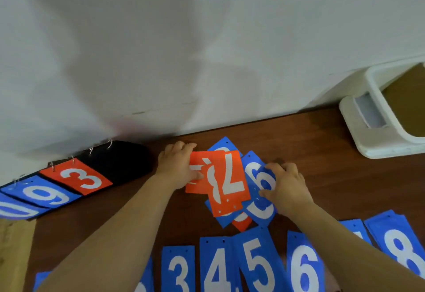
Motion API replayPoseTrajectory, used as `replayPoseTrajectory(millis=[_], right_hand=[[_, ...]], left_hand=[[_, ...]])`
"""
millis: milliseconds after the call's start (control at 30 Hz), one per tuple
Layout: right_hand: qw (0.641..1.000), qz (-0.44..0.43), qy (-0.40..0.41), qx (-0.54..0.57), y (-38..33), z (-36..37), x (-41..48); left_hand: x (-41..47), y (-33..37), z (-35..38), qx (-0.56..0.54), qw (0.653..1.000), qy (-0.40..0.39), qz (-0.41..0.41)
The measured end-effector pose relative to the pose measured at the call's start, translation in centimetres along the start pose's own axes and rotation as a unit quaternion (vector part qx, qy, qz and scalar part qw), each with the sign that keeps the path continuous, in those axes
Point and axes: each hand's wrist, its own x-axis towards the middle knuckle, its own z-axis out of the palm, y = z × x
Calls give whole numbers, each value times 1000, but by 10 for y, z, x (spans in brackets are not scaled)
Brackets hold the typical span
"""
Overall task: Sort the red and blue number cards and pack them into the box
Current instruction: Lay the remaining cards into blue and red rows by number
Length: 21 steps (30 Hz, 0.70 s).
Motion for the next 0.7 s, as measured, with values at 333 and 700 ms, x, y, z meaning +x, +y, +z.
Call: replayPoseTrajectory(millis=[333,700], right_hand=[[983,20,83,163,18,-25,17],[935,38,255,243,22,-72,-29]], left_hand=[[-27,-10,1,-218,971,94,-34],[-117,2,-8,-452,857,166,-180]])
